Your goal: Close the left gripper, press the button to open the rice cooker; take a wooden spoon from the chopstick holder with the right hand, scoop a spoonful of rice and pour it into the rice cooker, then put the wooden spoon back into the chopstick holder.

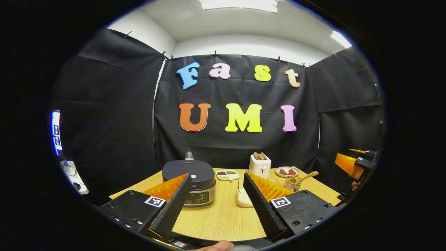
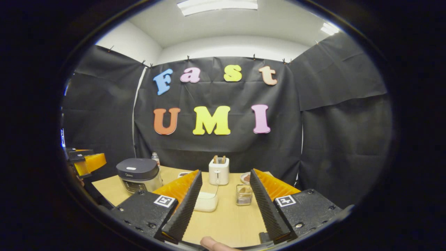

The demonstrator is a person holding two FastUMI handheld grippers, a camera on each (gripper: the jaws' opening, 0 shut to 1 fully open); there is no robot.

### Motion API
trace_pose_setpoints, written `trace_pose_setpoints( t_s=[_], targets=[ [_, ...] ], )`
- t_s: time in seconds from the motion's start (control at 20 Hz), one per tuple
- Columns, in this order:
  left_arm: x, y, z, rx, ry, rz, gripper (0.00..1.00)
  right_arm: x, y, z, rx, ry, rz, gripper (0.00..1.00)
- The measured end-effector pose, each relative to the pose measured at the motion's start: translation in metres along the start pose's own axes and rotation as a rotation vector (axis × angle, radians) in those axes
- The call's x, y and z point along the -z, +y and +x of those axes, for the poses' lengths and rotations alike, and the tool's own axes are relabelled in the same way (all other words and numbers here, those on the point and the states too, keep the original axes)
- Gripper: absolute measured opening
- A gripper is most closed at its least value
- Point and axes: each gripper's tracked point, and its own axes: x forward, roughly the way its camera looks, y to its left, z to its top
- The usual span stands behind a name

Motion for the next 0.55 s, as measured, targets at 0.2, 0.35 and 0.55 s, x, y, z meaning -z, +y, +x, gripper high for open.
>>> trace_pose_setpoints(
  t_s=[0.2,0.35,0.55],
  targets=[
    [-0.0001,0.0022,-0.0035,0.000,0.000,-0.012,0.94,0.0022,0.0013,-0.0003,-0.004,0.003,0.003,0.90],
    [-0.0034,0.0009,-0.0061,0.005,-0.005,-0.012,0.94,0.0027,0.0018,-0.0016,-0.006,-0.001,0.005,0.90],
    [-0.0048,-0.0042,-0.0073,0.019,-0.011,0.001,0.94,0.0030,0.0028,-0.0018,-0.011,-0.004,0.003,0.90]
  ],
)
